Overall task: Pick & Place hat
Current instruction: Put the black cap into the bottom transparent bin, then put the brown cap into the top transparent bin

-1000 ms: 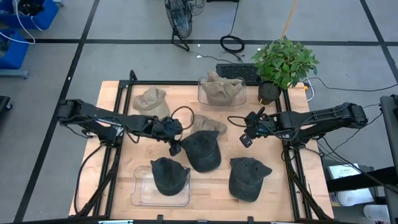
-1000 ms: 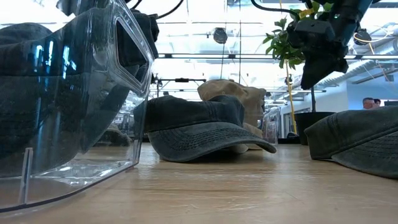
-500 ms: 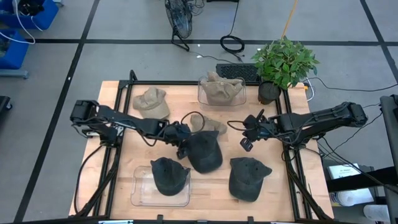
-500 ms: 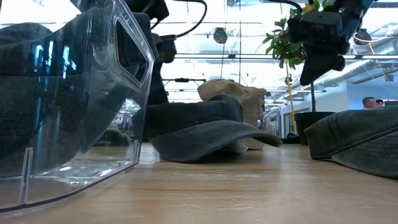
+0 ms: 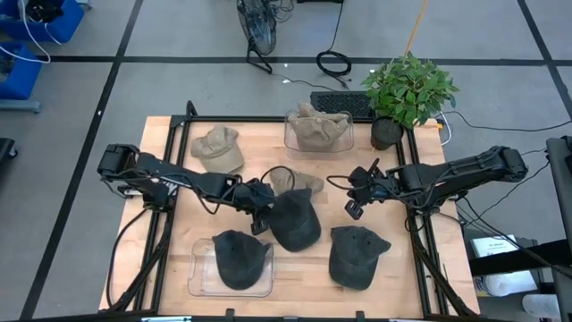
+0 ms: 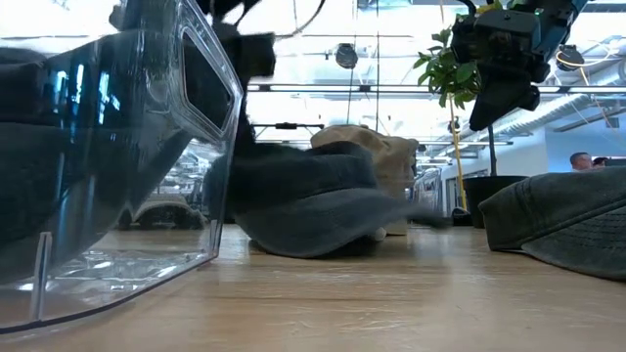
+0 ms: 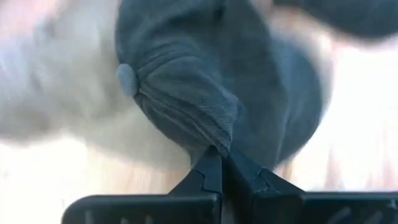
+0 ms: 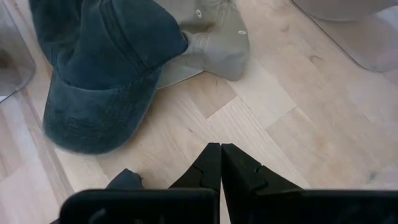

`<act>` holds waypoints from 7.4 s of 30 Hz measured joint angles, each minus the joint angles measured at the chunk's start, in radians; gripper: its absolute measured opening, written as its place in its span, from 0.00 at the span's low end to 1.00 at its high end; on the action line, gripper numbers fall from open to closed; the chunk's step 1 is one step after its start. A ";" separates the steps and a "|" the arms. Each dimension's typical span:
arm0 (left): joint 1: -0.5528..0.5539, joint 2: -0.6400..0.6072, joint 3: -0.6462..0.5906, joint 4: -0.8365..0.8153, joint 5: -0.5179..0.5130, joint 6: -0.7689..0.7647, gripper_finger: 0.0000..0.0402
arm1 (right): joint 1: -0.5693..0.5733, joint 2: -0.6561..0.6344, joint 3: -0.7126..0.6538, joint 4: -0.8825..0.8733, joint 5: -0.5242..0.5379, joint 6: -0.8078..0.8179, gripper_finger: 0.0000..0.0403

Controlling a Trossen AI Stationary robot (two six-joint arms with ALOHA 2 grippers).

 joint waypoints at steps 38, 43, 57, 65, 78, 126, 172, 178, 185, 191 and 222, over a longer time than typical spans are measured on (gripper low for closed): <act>-0.638 0.007 0.810 -1.062 -0.312 -0.335 0.01 | 0.000 0.000 0.000 0.063 0.000 -0.082 0.00; -0.666 0.043 0.721 -1.052 -0.281 -0.399 0.01 | 0.000 0.000 0.000 0.092 0.000 -0.082 0.00; -0.670 0.083 0.508 -0.936 -0.274 -0.669 0.07 | 0.000 0.000 0.000 0.113 0.000 -0.079 0.00; -0.670 0.083 0.508 -1.034 -0.240 -0.834 0.33 | 0.000 0.000 0.000 0.113 0.000 -0.086 0.00; -0.628 0.018 0.518 -1.091 -0.158 -0.967 0.77 | 0.000 0.000 0.000 0.113 -0.003 -0.132 0.00; 0.916 -0.150 0.069 -0.736 -0.041 0.093 0.61 | -0.098 0.000 0.000 0.114 0.137 0.085 0.00; 1.209 0.057 0.065 -0.556 -0.056 0.001 0.51 | -0.206 0.000 0.000 0.232 0.132 0.078 0.00; 1.197 0.112 0.067 -0.538 -0.082 -0.052 0.49 | -0.206 0.000 0.000 0.233 0.123 0.047 0.00; 1.164 0.151 0.067 -0.534 -0.173 -0.082 0.45 | -0.204 0.000 0.000 0.233 0.075 0.008 0.00; 1.143 0.159 0.066 -0.534 -0.132 -0.131 0.42 | -0.203 0.000 0.000 0.242 0.075 -0.008 0.00; 1.050 0.142 0.059 -0.477 0.001 0.288 0.40 | -0.205 0.000 0.000 0.253 0.076 -0.054 0.00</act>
